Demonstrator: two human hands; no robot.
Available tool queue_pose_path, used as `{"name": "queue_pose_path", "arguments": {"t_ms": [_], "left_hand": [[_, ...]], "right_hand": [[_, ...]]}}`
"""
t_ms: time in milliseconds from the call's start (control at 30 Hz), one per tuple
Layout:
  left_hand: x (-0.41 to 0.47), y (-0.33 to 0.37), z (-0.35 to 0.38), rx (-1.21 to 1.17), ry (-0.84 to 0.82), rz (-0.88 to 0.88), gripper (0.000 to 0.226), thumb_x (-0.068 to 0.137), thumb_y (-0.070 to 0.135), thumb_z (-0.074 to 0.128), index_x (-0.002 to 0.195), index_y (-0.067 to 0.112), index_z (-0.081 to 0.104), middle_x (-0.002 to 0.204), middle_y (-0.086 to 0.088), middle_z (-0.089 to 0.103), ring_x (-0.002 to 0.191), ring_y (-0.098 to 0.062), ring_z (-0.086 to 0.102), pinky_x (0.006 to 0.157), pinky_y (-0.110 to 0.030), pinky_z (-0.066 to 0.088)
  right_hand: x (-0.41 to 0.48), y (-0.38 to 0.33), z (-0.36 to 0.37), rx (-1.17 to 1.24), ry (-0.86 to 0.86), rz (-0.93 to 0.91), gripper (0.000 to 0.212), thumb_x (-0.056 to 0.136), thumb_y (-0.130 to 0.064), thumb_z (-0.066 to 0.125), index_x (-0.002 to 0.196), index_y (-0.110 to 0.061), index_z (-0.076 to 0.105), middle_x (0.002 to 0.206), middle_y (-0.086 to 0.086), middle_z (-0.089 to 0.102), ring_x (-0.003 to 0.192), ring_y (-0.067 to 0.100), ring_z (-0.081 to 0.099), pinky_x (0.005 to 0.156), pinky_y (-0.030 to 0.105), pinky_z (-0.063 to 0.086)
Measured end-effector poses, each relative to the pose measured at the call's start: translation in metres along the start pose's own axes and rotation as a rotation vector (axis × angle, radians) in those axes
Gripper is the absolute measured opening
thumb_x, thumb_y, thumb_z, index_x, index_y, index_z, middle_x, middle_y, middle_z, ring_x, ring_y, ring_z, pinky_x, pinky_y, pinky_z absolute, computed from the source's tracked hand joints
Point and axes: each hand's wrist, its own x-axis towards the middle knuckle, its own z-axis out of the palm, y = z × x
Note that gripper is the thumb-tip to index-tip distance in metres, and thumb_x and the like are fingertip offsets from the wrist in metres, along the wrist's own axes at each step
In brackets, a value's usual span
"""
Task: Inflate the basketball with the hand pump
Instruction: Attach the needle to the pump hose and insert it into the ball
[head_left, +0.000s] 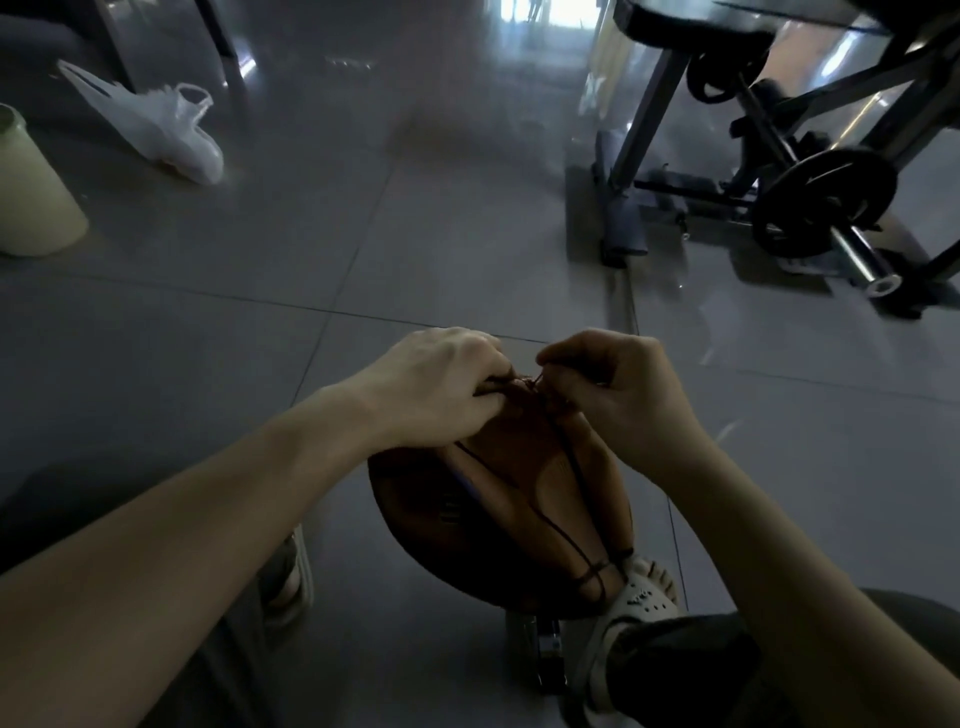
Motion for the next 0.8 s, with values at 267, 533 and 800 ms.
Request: {"name": "queue_pose_path", "arguments": {"t_ms": [267, 533, 800], "left_hand": [[-0.009, 0.008, 0.009, -0.035, 0.066, -0.017, 0.02, 0.093, 0.028, 0.056, 0.08, 0.019, 0.069, 0.079, 0.01, 0.057, 0.075, -0.01, 0.055, 0.064, -0.026, 0.038], [-0.015, 0.011, 0.017, -0.13, 0.088, -0.06, 0.027, 0.092, 0.028, 0.054, 0.077, 0.013, 0.07, 0.076, 0.002, 0.064, 0.072, -0.014, 0.059, 0.069, -0.038, 0.05], [-0.016, 0.006, 0.009, -0.157, 0.103, -0.067, 0.018, 0.093, 0.03, 0.064, 0.081, 0.021, 0.073, 0.08, 0.01, 0.064, 0.075, -0.009, 0.058, 0.067, -0.029, 0.045]], "right_hand": [[0.0, -0.003, 0.009, -0.014, 0.037, 0.041, 0.003, 0.092, -0.013, 0.07, 0.092, -0.014, 0.072, 0.078, -0.008, 0.071, 0.07, 0.004, 0.068, 0.062, 0.018, 0.053], [0.003, -0.005, 0.008, -0.099, -0.045, 0.056, 0.004, 0.092, -0.018, 0.07, 0.088, -0.016, 0.069, 0.073, -0.008, 0.068, 0.066, 0.003, 0.067, 0.061, 0.017, 0.053], [0.002, -0.002, 0.003, 0.002, -0.092, 0.114, 0.01, 0.093, -0.015, 0.069, 0.085, -0.01, 0.068, 0.065, 0.001, 0.068, 0.055, 0.015, 0.067, 0.056, 0.027, 0.056]]}}
